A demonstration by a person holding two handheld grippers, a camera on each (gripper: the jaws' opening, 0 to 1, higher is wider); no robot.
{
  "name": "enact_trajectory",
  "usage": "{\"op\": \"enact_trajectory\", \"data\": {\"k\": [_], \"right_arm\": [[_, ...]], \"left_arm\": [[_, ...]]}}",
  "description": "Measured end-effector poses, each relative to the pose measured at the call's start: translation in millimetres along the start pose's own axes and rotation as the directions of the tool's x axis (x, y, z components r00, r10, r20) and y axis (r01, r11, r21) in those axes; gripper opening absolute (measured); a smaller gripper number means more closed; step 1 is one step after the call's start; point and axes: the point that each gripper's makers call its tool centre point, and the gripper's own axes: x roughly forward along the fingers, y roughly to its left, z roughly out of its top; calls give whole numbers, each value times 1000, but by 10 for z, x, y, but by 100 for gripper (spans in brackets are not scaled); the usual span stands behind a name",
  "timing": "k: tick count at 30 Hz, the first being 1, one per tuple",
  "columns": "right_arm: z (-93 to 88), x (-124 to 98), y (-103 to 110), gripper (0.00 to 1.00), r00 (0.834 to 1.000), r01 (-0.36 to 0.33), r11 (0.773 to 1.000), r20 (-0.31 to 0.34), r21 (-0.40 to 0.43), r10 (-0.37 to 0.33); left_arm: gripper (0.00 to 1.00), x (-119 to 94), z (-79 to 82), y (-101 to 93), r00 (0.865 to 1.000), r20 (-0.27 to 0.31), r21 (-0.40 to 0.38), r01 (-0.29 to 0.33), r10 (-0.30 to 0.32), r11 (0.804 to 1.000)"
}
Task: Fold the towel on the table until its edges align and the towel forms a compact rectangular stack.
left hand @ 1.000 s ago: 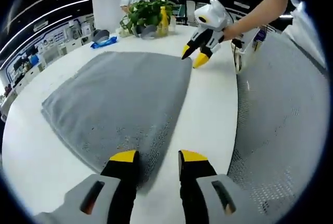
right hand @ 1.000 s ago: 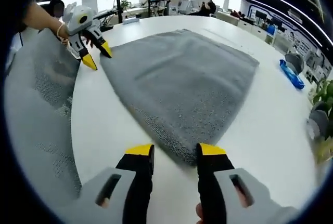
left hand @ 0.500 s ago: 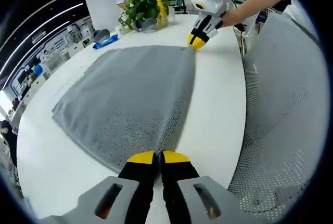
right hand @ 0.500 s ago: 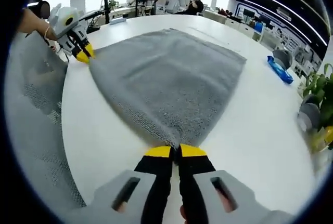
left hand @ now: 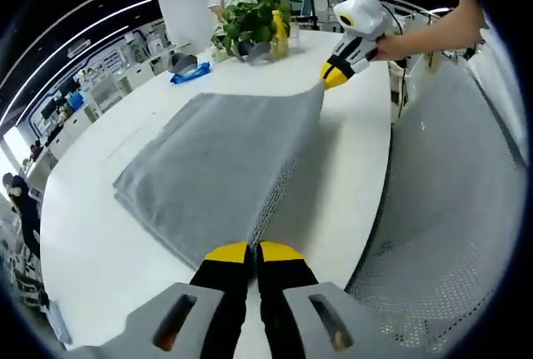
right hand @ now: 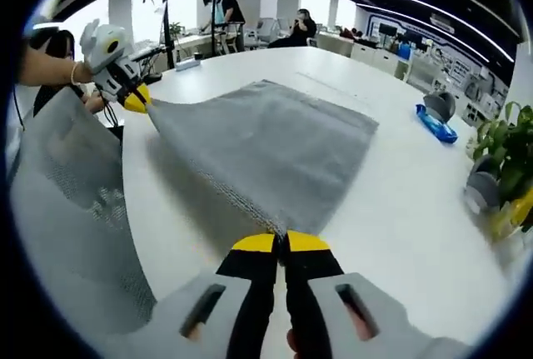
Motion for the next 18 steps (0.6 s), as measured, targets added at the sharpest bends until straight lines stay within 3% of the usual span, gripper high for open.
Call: {"op": "enact_trajectory", "data": {"k": [5, 18], "right_arm": [[144, -165, 4, 0, 1000, 6, 1000, 27, 15, -6], [415, -516, -69, 0, 998, 28, 999, 57, -29, -26]], "left_arm": [[3, -206, 169, -15, 1000, 20, -92, -8, 10, 996], [3, -500, 529, -44, 997, 56, -94, -55, 61, 994]]}}
